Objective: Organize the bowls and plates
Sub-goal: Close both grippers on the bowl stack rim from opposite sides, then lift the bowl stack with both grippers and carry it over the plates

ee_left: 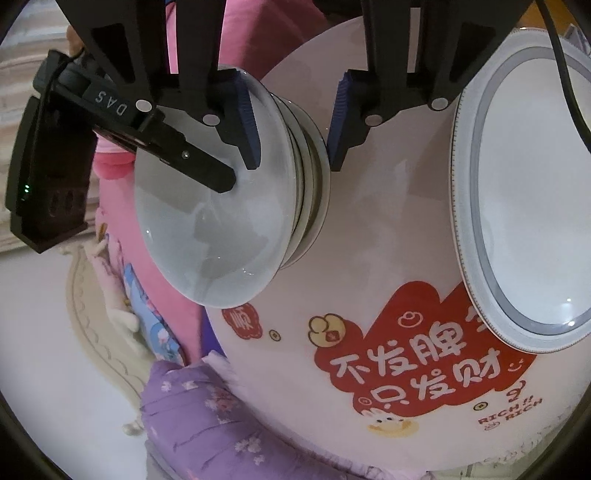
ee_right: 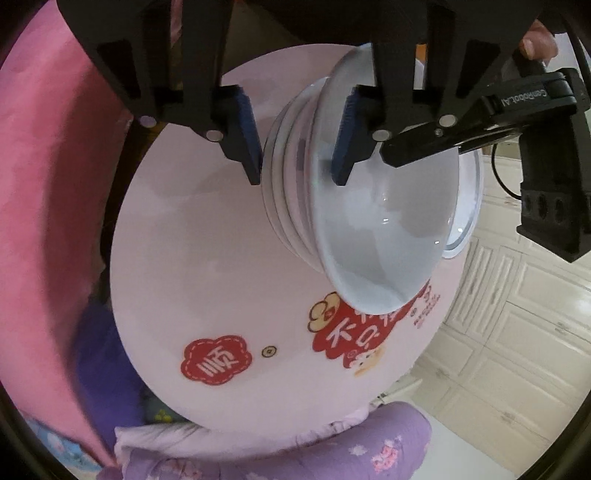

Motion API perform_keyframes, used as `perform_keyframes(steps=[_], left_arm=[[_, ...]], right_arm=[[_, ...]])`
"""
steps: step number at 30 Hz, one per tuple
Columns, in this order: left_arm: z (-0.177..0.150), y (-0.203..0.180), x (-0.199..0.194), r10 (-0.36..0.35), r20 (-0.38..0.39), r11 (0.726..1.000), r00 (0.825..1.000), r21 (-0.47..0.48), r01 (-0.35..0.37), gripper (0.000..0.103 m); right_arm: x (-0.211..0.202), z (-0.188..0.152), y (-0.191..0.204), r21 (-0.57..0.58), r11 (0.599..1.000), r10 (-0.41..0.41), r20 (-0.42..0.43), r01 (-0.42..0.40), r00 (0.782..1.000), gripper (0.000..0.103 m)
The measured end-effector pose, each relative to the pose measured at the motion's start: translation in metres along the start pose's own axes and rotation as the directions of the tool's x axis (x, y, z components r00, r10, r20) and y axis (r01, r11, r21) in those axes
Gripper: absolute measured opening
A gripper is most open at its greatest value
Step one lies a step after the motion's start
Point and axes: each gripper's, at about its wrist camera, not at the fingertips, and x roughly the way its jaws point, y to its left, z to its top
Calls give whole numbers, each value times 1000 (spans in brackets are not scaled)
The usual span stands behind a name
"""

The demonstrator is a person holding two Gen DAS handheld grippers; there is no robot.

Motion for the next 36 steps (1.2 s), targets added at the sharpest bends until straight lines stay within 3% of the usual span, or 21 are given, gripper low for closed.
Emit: perform_keyframes(steps=[23, 36], left_arm=[[0, 1, -20, -6, 28, 1000, 1000, -6, 6, 31], [12, 15, -92, 10, 121, 1000, 993, -3, -9, 31]], right_arm=[[-8, 2, 14, 28, 1000, -11, 30, 10, 999, 37], [-25, 25, 74, -70, 998, 14, 59, -10, 998, 37]])
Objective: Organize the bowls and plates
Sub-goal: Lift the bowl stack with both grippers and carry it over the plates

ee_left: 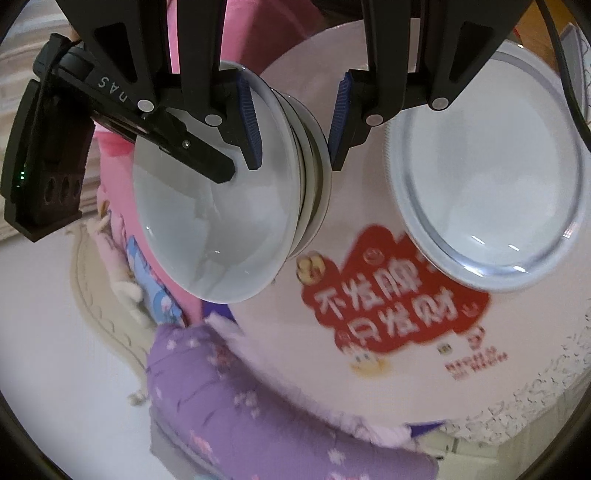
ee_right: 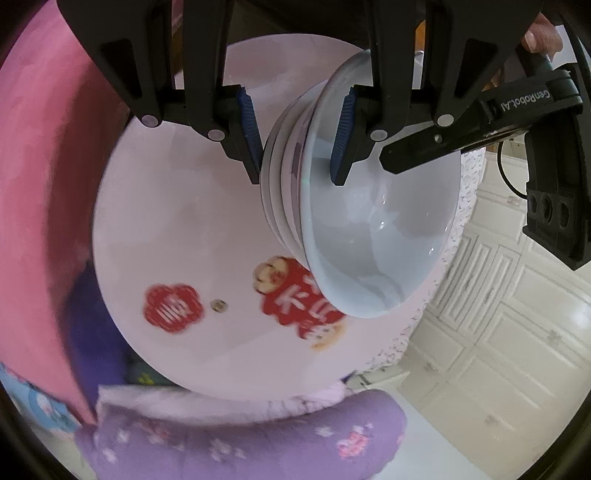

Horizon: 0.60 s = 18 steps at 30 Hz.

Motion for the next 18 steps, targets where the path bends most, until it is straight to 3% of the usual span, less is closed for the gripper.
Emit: perform_keyframes(steps=[8, 18], left_arm=[[1, 36, -66, 38, 97, 999, 995, -33, -35, 31], [-23, 85, -115, 93, 135, 991, 987, -106, -79, 31]], right_arm=[[10, 16, 60, -87, 995, 56, -1, -56, 998, 37], [48, 11, 115, -164, 980, 102, -70, -112, 992, 37]])
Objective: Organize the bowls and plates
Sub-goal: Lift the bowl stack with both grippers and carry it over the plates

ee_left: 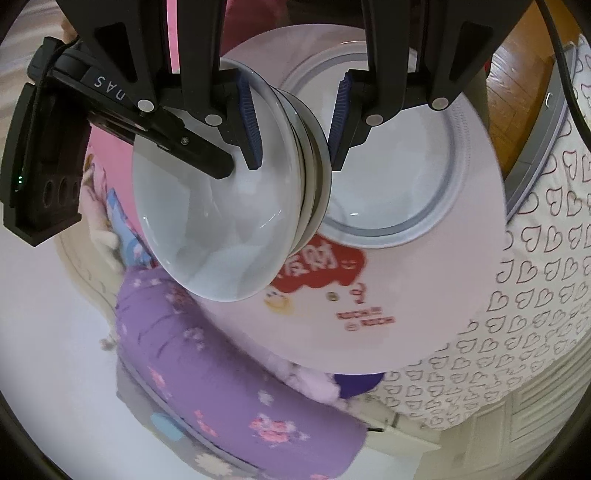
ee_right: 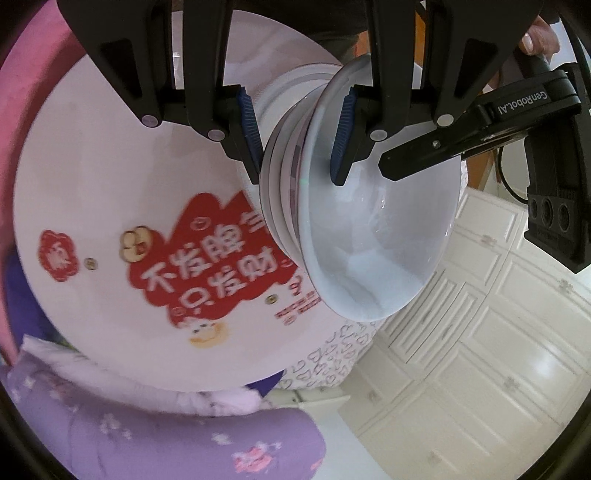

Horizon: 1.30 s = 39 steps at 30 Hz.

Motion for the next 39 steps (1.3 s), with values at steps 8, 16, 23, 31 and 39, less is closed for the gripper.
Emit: perform_keyframes(steps=[8, 16, 23, 31, 39], left_arm=[[-12, 21, -14, 23, 4, 999, 1000, -37, -23, 31], [-14, 29, 4, 37, -28, 997, 999, -62, -39, 32], [-7, 31, 23, 47, -47, 996, 998, -68, -50, 31], [-6, 37, 33, 52, -64, 995, 997, -77, -57, 31], [-6, 39, 39, 61, -55, 996, 997, -56, -64, 32]], right_arm=[[27, -3, 14, -26, 1000, 15, -43, -16, 999, 37], [47, -9, 11, -19, 1000, 9, -87, -11, 996, 37], [57, -12, 9, -16, 1000, -1, -108, -1, 994, 37], [66, -14, 9, -9, 1000, -7, -130, 5, 992, 37], [68, -15, 9, -6, 1000, -5, -131, 4, 991, 37]])
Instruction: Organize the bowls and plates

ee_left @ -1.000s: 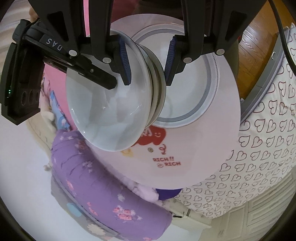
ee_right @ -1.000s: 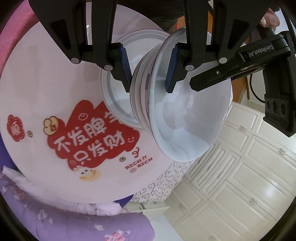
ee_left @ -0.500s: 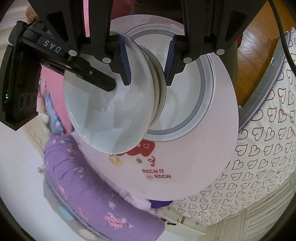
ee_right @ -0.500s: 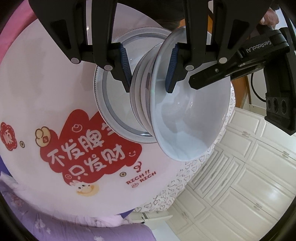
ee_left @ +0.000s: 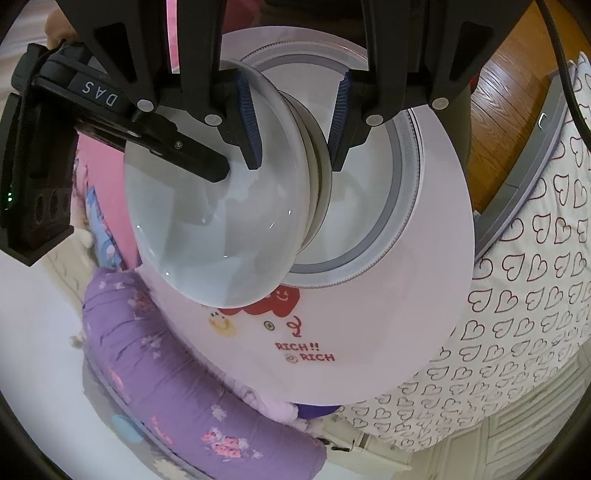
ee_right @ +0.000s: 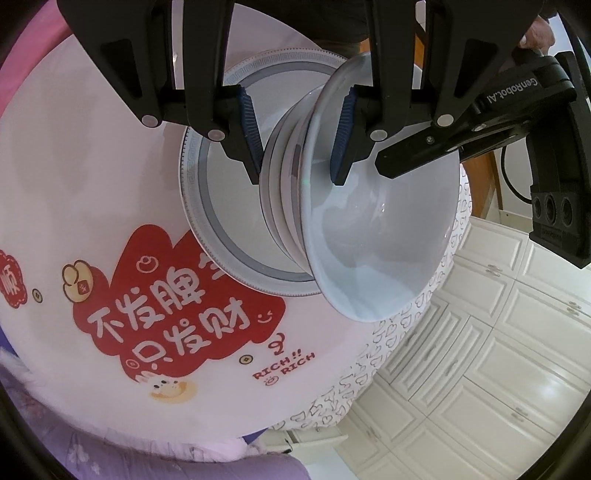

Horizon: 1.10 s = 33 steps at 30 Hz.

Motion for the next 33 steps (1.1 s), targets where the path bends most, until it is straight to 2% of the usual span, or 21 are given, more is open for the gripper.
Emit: perform_keyframes(steps=[4, 8, 9, 10, 11, 12, 17, 20, 23, 25, 31, 32, 33], left_arm=[[-4, -3, 2, 2, 8, 999, 1000, 36, -2, 43], [-8, -1, 3, 27, 25, 998, 999, 52, -28, 75], [-8, 1, 2, 22, 32, 998, 999, 52, -24, 84], [-9, 4, 0, 11, 39, 999, 999, 48, -12, 89], [-10, 6, -3, -1, 53, 999, 999, 45, -2, 94], [-10, 7, -7, 6, 74, 999, 997, 50, -10, 94], [-18, 13, -21, 19, 138, 998, 990, 59, -27, 98], [-25, 15, -31, 35, 198, 997, 980, 67, -49, 102], [-37, 13, -45, 70, 276, 992, 959, 83, -96, 102], [-48, 9, -56, 101, 336, 985, 937, 96, -140, 102], [-99, -13, -94, 159, 501, 947, 851, 167, -275, 102], [-113, -20, -102, 163, 536, 936, 828, 183, -302, 102], [-121, -22, -106, 163, 554, 930, 817, 190, -315, 102]], right_arm=[[-1, -1, -1, 9, 1000, 16, 6, -16, 1000, 40], [-5, -2, -7, 27, 999, 34, 41, -35, 999, 50], [-9, -2, -11, 42, 999, 32, 63, -35, 997, 63], [-12, -2, -15, 62, 997, 31, 83, -36, 996, 83], [-15, -2, -20, 81, 996, 34, 103, -43, 994, 92], [-19, -3, -25, 99, 993, 56, 128, -69, 990, 103], [-36, -7, -29, 113, 986, 98, 204, -122, 974, 103], [-46, -8, -26, 109, 986, 99, 242, -128, 965, 103], [-56, -13, -23, 111, 985, 98, 277, -133, 956, 103], [-66, -19, -18, 97, 988, 89, 307, -124, 948, 103], [-103, -52, -2, 47, 998, 19, 401, -42, 916, 103], [-111, -60, 2, 32, 999, 1, 423, -16, 906, 103], [-120, -69, 8, 19, 1000, -20, 448, 13, 894, 103]])
